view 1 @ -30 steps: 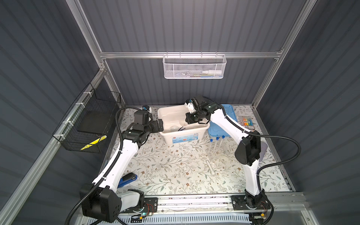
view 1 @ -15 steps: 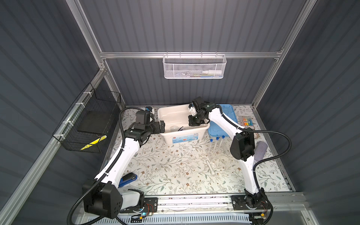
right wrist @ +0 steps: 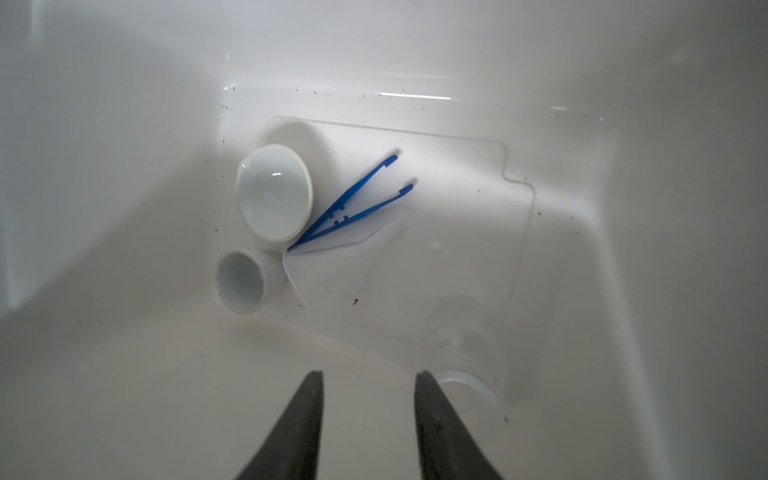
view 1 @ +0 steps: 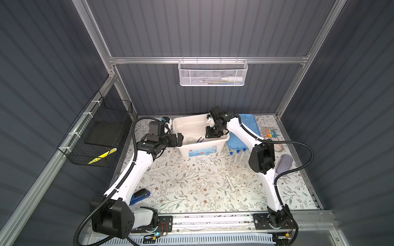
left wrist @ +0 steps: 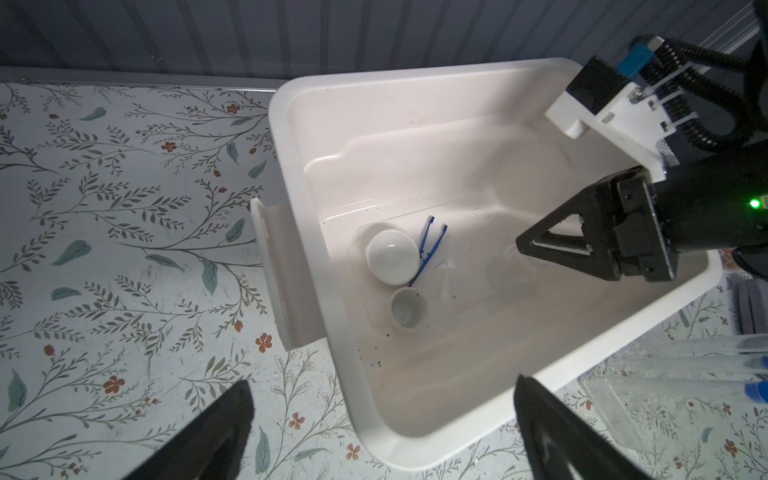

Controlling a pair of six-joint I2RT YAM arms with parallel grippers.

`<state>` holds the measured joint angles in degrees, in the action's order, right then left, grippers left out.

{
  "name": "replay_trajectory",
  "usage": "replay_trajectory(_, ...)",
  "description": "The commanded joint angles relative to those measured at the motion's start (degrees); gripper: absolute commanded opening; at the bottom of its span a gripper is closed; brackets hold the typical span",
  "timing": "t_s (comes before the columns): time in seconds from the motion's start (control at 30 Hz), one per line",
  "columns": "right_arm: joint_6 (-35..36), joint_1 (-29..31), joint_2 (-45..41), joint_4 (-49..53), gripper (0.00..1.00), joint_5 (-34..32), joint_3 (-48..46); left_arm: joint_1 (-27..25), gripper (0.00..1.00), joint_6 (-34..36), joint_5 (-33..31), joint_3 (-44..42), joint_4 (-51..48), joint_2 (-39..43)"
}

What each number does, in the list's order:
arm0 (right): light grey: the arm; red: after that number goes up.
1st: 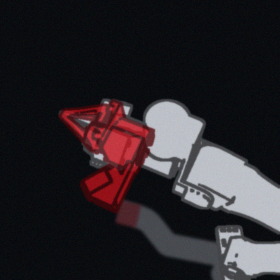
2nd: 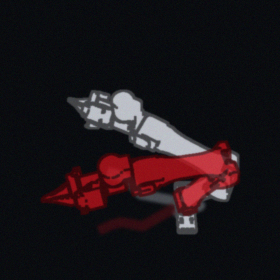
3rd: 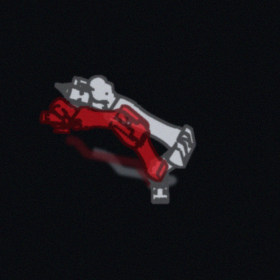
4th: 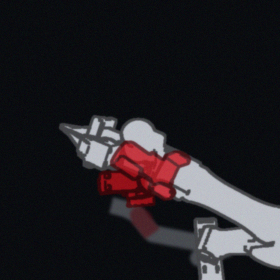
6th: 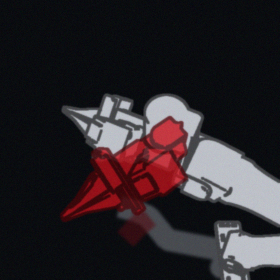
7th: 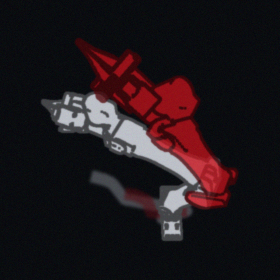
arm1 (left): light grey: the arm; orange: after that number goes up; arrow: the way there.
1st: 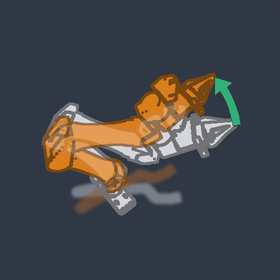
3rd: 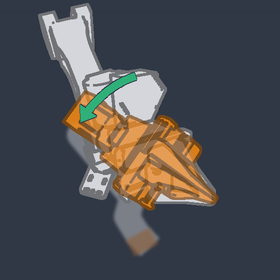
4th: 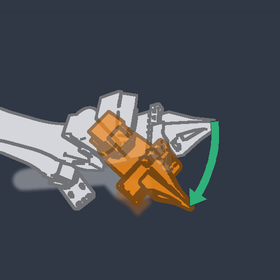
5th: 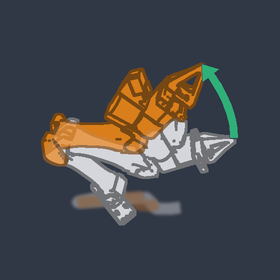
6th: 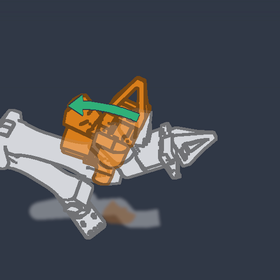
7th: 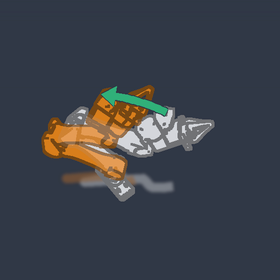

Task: Organize the chemistry lab equipment
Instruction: 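Open the right gripper to drop the funnel while the left gripper lifts away, then move the left gripper toward the white rod while the right gripper withdraws beside the lid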

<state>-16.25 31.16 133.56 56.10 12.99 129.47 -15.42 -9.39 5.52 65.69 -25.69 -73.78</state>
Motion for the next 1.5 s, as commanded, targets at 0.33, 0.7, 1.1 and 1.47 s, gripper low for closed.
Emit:
replay_trajectory(0.33, -2.36, -0.83, -14.01, -9.04, 0.94, -1.56, -6.46, -10.76, 1.0, -4.1, -6.6, 1.82, -2.66, 6.04)
replay_trajectory(0.7, -5.51, -2.02, -27.36, -17.53, 0.99, -7.15, -18.95, -23.3, 1.0, -11.7, -10.58, -0.03, -5.58, 6.24)
replay_trajectory(1.1, -4.33, -4.91, -44.2, -21.3, 0.99, -11.15, -36.8, -44.35, 1.0, -31.29, -27.27, -4.97, 0.09, -0.89)
replay_trajectory(1.47, -2.76, -11.15, -59.21, -22.4, 0.99, -10.75, -51.94, -55.44, 0.99, -45.19, -33.03, -4.89, 4.08, -11.62)
